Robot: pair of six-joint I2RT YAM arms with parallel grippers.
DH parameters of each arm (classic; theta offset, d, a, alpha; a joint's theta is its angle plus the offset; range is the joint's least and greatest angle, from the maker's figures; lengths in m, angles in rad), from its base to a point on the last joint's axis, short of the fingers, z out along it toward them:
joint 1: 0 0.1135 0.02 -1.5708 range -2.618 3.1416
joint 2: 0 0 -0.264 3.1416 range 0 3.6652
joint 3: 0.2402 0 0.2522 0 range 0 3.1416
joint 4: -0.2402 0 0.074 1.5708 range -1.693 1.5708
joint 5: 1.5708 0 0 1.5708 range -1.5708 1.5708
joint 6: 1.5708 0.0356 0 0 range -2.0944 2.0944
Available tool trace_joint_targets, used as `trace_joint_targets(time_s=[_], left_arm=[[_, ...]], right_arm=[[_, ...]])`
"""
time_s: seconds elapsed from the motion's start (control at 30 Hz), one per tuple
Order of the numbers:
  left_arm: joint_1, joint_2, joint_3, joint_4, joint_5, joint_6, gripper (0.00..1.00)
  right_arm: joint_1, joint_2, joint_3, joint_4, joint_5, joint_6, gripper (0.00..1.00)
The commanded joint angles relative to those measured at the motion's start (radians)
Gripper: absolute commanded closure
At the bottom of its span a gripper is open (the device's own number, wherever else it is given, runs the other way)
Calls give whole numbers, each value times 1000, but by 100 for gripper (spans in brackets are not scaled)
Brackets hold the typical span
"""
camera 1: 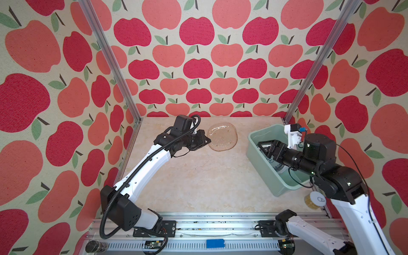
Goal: Place the plates into the plastic bin on the countertop
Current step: Place the plate in the plastic bin.
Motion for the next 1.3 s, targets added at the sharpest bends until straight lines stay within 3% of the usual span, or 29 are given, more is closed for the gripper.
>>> trace_joint_targets(time_s=[0.0, 0.33, 0.77, 1.27], left_arm=[[-39, 39, 62, -54, 43, 20, 100], [-103, 96, 110, -71, 88, 26, 100], [-125, 171, 202, -99, 102, 51, 100], [-149, 210, 260, -130, 101, 63, 100]], right_arm=[[-42, -7, -60, -53, -100, -23, 27], [-160, 36, -159, 128, -238, 42, 35], [-178, 123, -159, 205, -318, 48, 50], [-174, 145, -180, 224, -314, 43, 95]])
